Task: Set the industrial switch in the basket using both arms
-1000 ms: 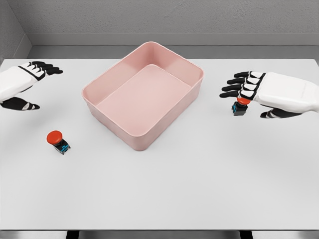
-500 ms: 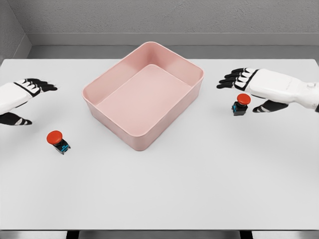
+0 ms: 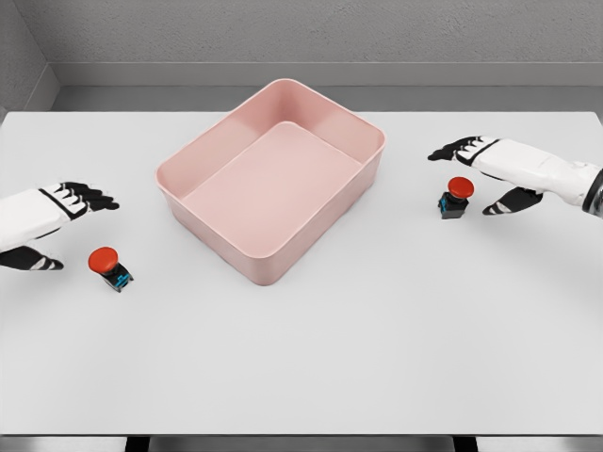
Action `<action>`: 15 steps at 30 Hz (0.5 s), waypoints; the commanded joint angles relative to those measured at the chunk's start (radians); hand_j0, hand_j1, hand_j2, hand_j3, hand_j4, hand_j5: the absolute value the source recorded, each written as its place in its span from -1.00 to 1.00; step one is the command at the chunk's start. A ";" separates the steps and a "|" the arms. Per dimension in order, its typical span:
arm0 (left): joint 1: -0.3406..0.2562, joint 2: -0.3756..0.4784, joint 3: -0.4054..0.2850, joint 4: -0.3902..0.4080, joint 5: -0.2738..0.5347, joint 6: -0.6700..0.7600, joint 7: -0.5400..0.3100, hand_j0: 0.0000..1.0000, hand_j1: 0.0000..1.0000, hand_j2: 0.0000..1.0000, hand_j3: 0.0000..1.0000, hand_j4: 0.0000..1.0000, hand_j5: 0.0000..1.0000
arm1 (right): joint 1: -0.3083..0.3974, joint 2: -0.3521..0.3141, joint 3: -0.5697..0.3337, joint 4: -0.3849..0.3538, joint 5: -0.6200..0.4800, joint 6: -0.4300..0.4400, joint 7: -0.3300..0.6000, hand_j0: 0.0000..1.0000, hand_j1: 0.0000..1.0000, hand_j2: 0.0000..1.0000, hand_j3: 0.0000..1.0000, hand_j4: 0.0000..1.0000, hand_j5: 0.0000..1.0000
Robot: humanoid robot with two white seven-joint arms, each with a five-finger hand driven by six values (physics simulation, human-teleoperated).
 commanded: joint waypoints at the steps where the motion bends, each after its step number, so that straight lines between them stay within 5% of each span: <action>1: 0.003 0.022 0.001 -0.021 0.018 0.001 0.001 1.00 1.00 1.00 1.00 1.00 1.00 | 0.000 0.037 0.000 0.021 -0.005 0.006 0.000 1.00 1.00 1.00 1.00 1.00 1.00; 15: 0.037 -0.013 -0.004 -0.037 0.013 0.001 -0.002 1.00 1.00 1.00 1.00 1.00 1.00 | 0.021 0.105 -0.002 0.121 -0.003 0.006 -0.002 1.00 1.00 1.00 1.00 1.00 1.00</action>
